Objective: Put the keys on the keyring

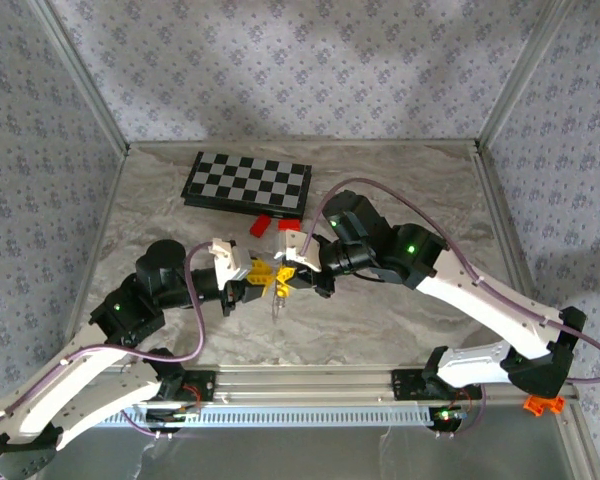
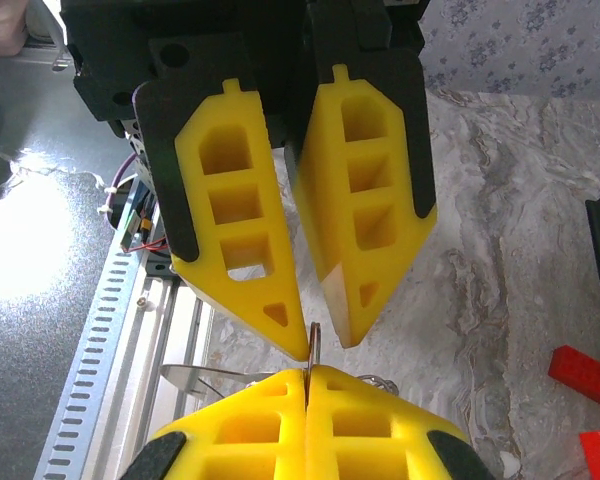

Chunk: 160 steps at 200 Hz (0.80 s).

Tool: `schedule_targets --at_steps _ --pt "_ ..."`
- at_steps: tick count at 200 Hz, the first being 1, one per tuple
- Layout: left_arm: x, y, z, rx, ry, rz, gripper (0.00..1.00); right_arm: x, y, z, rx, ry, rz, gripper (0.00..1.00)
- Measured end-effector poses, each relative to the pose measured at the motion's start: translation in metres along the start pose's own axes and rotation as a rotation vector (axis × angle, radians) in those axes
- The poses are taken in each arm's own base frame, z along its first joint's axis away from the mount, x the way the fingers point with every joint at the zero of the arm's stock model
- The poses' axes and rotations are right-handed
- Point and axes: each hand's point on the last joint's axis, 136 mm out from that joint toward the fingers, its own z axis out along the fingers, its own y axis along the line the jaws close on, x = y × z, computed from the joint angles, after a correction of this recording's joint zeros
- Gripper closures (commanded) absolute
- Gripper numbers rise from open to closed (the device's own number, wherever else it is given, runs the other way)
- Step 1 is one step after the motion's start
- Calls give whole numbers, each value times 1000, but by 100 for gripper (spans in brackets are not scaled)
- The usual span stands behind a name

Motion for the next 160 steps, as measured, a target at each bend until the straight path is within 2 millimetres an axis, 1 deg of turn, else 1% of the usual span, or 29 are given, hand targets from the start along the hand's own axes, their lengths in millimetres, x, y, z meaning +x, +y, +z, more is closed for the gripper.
schedule_targets --at_steps 19,42,64,89,160 --pt "0 0 0 0 0 0 82 0 0 0 0 0 0 100" --pt "0 0 0 -2 0 0 74 0 0 0 -2 -1 0 100" --pt "0 1 0 -5 0 4 73 0 1 0 -4 -2 -1 100" --pt "0 1 0 -5 0 4 74 0 1 0 -4 -2 -4 100" --pt "0 -1 0 4 -1 2 84 -3 -1 -2 9 -11 -29 100"
